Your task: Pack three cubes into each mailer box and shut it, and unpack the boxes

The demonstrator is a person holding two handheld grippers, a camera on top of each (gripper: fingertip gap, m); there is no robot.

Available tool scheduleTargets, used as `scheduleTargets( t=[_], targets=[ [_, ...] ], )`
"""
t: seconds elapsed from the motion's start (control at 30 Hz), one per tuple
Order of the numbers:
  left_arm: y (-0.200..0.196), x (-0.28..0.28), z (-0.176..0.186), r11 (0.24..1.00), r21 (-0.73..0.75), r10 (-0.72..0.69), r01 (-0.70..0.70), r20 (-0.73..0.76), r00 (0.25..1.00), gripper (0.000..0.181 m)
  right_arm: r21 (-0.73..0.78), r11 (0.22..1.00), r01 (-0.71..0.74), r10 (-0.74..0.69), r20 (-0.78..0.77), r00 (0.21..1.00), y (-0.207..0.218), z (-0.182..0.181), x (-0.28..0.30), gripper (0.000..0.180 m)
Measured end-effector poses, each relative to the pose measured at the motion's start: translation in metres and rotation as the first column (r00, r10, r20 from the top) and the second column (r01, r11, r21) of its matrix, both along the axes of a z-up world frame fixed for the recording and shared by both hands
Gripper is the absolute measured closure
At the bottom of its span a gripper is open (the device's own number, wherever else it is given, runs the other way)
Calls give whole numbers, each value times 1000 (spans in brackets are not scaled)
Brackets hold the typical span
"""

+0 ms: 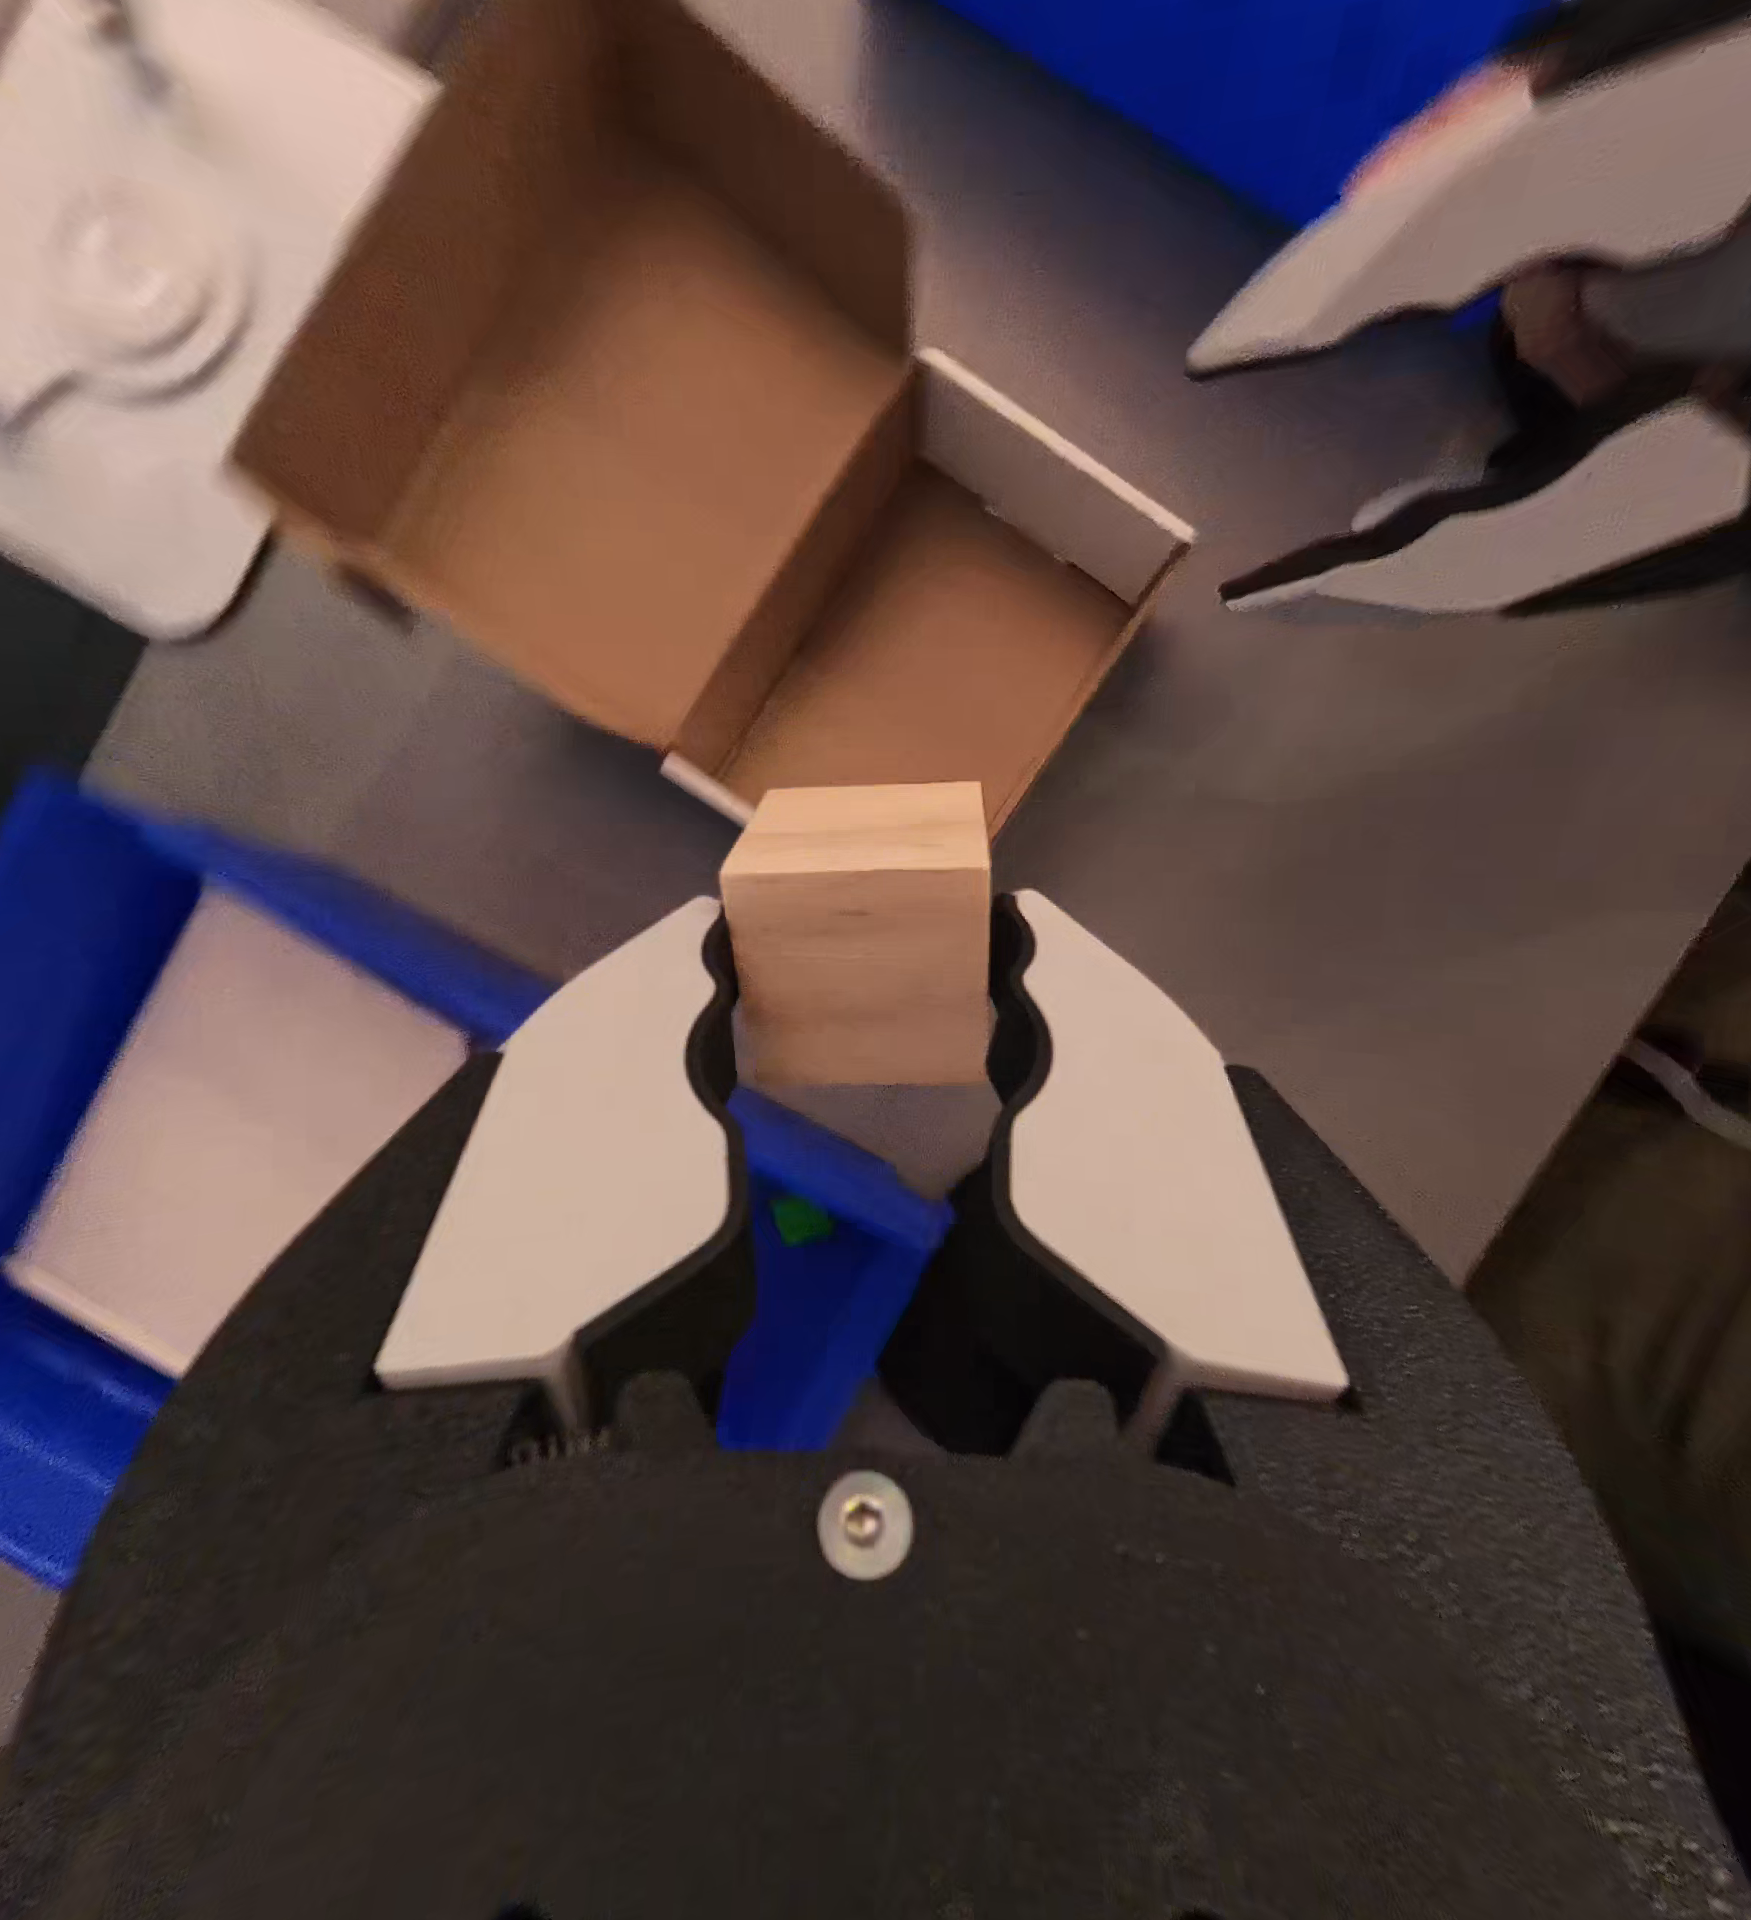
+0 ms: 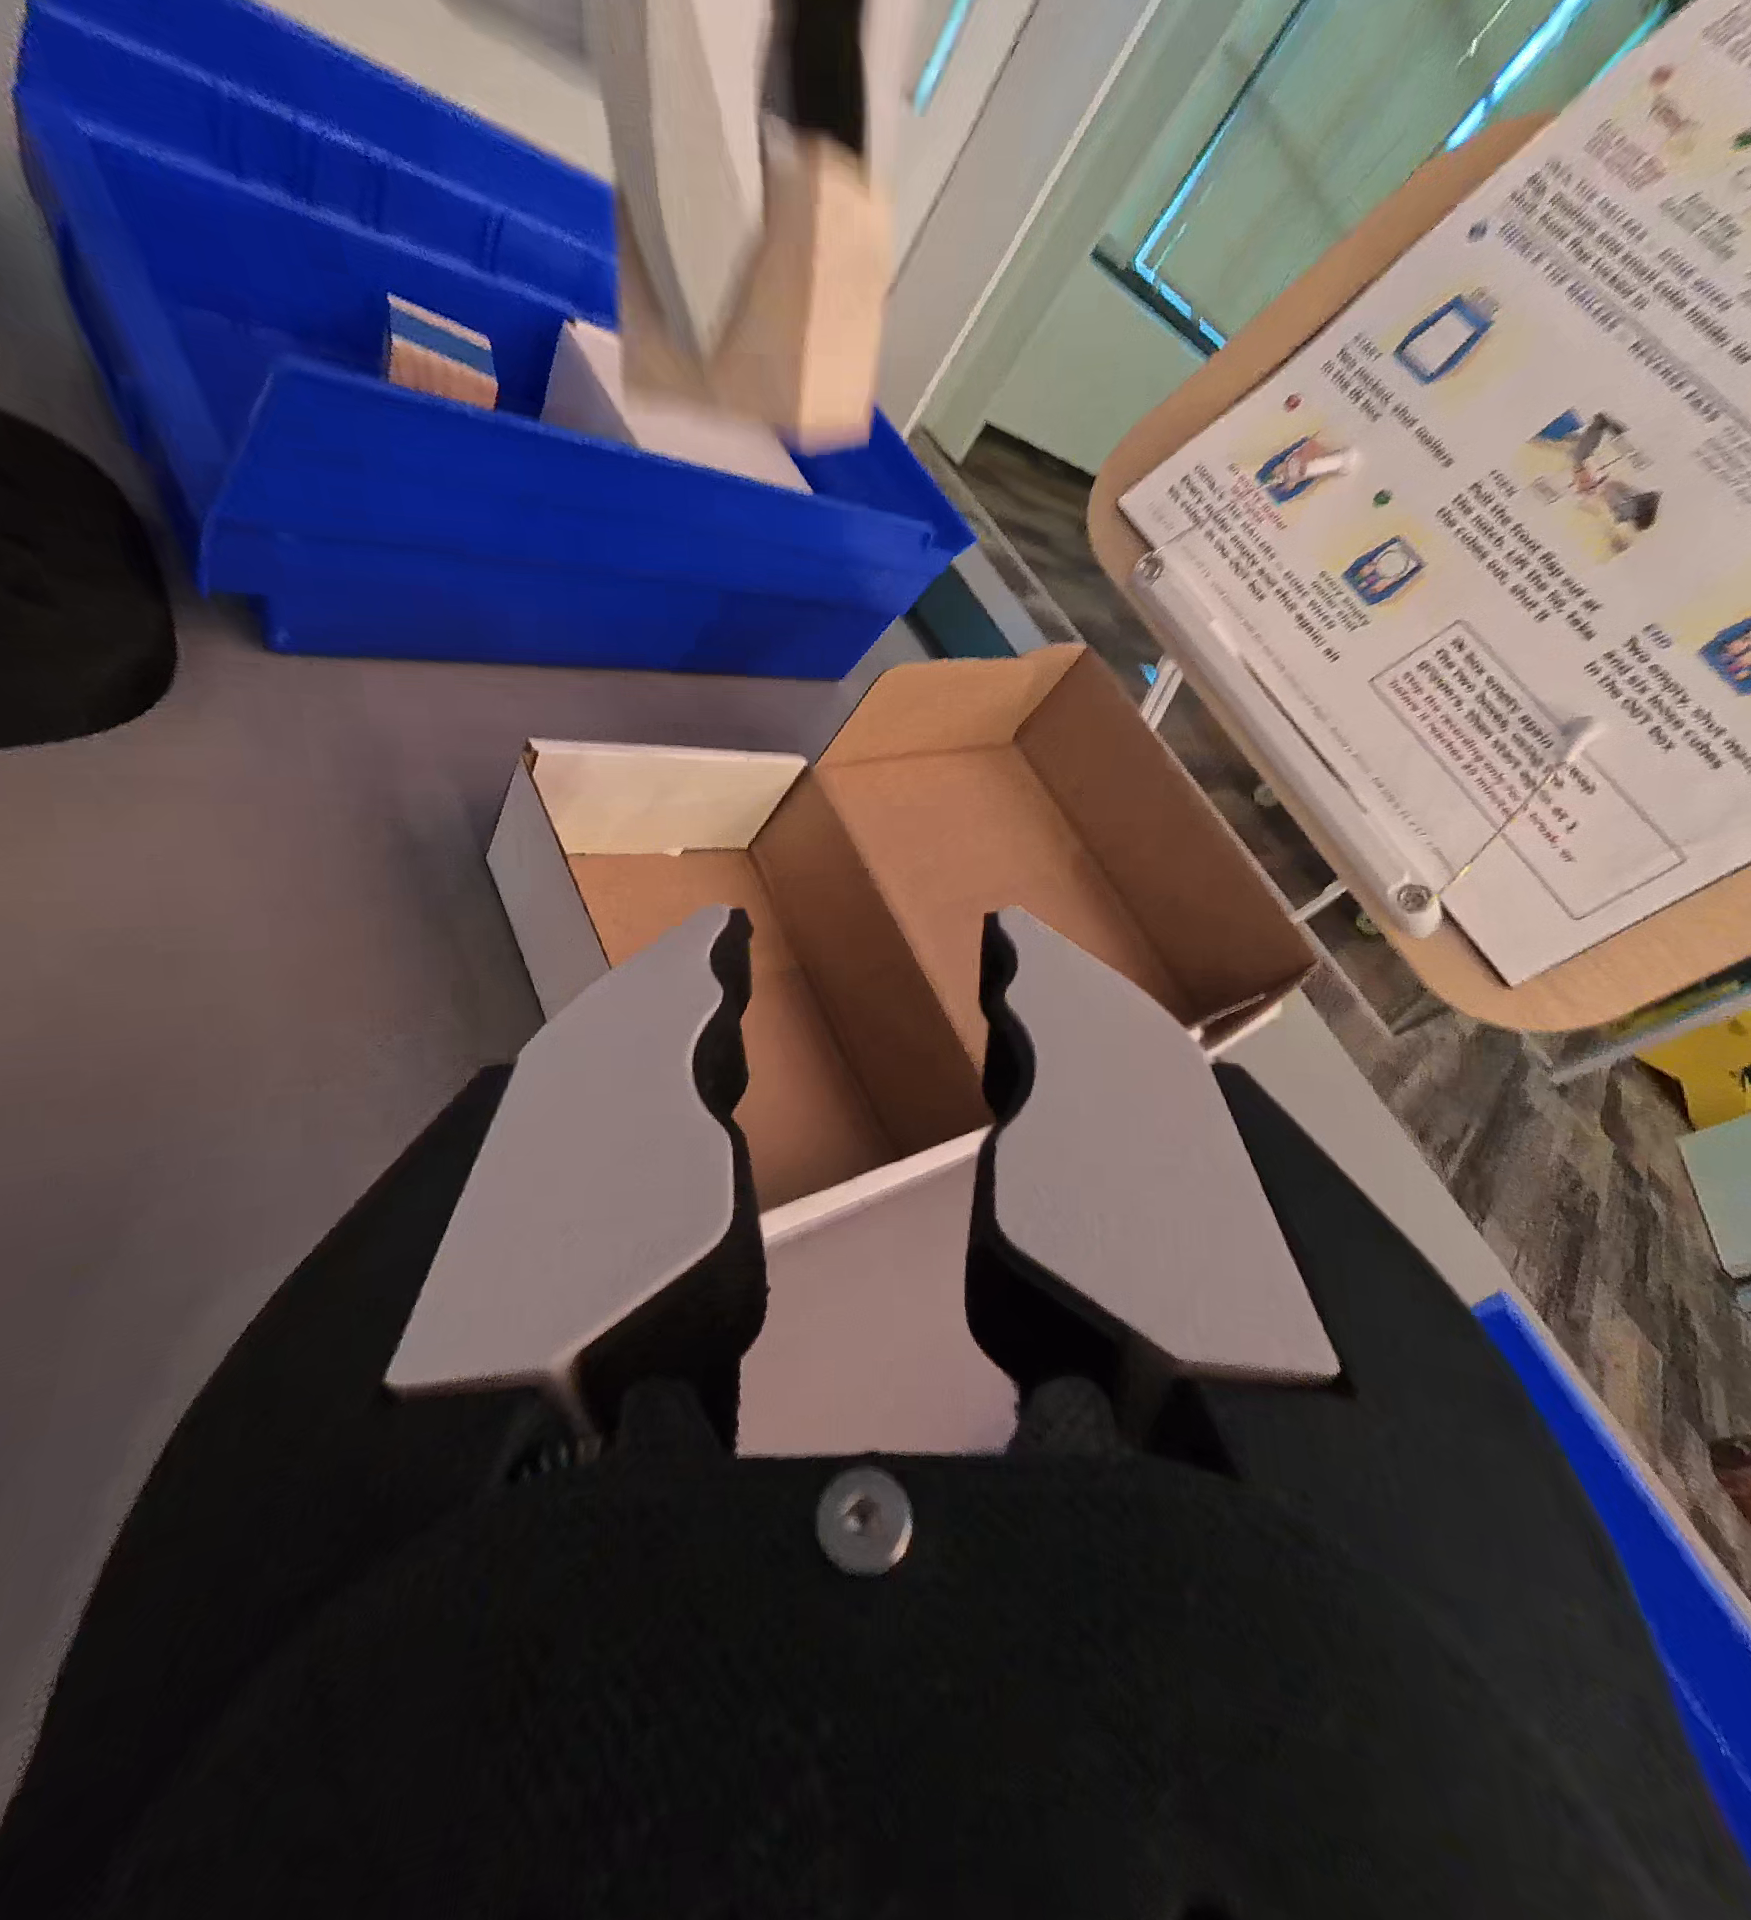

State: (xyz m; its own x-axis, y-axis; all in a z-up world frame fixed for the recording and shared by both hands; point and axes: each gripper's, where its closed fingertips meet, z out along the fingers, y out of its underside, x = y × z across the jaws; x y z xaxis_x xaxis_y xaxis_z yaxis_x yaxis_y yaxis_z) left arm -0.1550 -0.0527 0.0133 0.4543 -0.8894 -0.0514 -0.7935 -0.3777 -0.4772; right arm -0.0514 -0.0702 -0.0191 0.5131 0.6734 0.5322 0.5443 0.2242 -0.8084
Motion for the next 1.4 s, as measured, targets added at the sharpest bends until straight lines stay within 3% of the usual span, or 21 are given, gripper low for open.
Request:
scheduleTargets(
  t=[0.1,0.27,0.43,0.67,0.97,1.17,1.37,1.4],
  targets=[
    [13,25,-43,977,-14,-212,213,-177,961,134,-3,997,-73,73,6,997,-8,-5,-3,140],
    [32,39,-105,943,-169,-321,288,-226,920,134,-61,963,-262,268,124,956,-34,-33,-20,139],
    [44,33,-140,912,-185,-406,365,-293,866,134,-72,925,-373,380,166,910,-57,-39,-31,139],
    [43,33,-151,862,-194,-506,468,-381,774,134,-82,919,-385,394,204,896,-61,-46,-33,139],
    [42,29,-153,844,-201,-530,497,-448,720,134,-96,917,-387,399,235,886,-62,-53,-34,139],
    [38,24,-155,855,-226,-513,466,-494,702,134,-102,917,-385,398,254,881,-61,-58,-34,139],
    [36,26,-154,880,-202,-472,430,-464,749,132,-110,922,-372,388,275,880,-59,-63,-32,139],
    [36,26,-153,883,-194,-467,428,-461,754,125,-111,922,-372,388,278,879,-59,-64,-32,139]
  ],
)
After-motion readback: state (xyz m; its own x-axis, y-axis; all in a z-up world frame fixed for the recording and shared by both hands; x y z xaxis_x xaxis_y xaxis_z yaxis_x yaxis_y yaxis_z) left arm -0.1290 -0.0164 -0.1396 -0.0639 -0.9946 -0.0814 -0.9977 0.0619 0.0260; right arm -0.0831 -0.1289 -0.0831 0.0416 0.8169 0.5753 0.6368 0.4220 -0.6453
